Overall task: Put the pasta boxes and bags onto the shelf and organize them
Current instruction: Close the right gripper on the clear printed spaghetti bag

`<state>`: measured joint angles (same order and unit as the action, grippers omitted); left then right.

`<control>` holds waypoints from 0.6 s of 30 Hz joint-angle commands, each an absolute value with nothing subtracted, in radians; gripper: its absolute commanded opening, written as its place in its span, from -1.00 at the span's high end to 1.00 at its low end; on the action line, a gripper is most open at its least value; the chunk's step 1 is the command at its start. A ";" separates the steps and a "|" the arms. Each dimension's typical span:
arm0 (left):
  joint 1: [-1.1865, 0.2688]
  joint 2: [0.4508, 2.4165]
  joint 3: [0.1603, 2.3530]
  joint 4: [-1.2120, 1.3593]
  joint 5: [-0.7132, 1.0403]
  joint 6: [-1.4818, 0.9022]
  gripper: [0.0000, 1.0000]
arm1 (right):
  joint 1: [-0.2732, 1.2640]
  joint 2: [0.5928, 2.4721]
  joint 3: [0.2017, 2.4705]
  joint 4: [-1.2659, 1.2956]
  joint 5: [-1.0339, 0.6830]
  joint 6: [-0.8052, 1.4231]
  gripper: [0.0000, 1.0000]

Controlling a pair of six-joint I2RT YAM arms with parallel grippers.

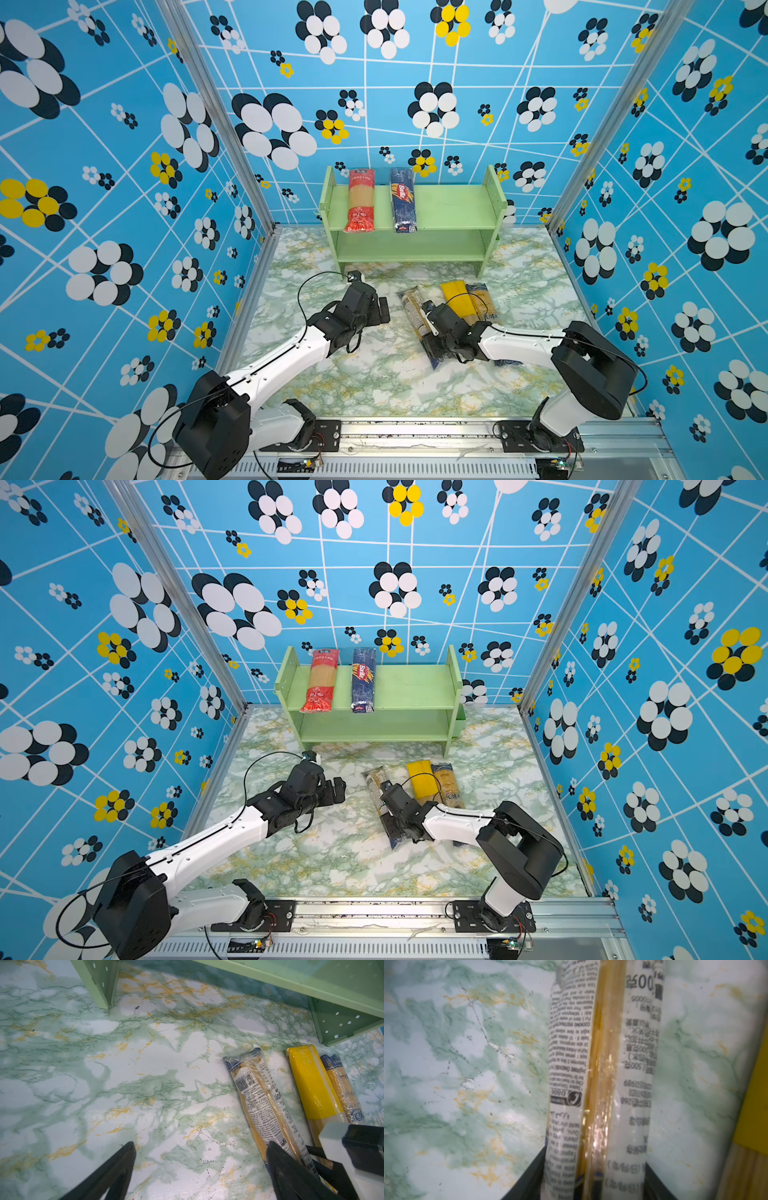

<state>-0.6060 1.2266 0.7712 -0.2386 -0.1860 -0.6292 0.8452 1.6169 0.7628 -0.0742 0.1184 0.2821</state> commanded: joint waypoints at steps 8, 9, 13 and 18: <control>-0.588 1.216 0.755 -0.225 -0.182 -0.638 -0.98 | 0.858 1.644 0.813 -0.198 0.117 0.277 0.41; -0.589 1.217 0.754 -0.225 -0.181 -0.637 -0.99 | 0.859 1.643 0.819 -0.200 0.119 0.277 0.44; -0.588 1.217 0.752 -0.222 -0.181 -0.638 -0.98 | 0.859 1.639 0.832 -0.208 0.119 0.277 0.74; -0.586 1.218 0.752 -0.218 -0.179 -0.636 -0.99 | 0.858 1.634 0.868 -0.244 0.117 0.275 1.00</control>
<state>-0.5957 1.2263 0.7712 -0.2310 -0.1856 -0.6292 0.8459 1.6234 0.8341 -0.1753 0.1226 0.2810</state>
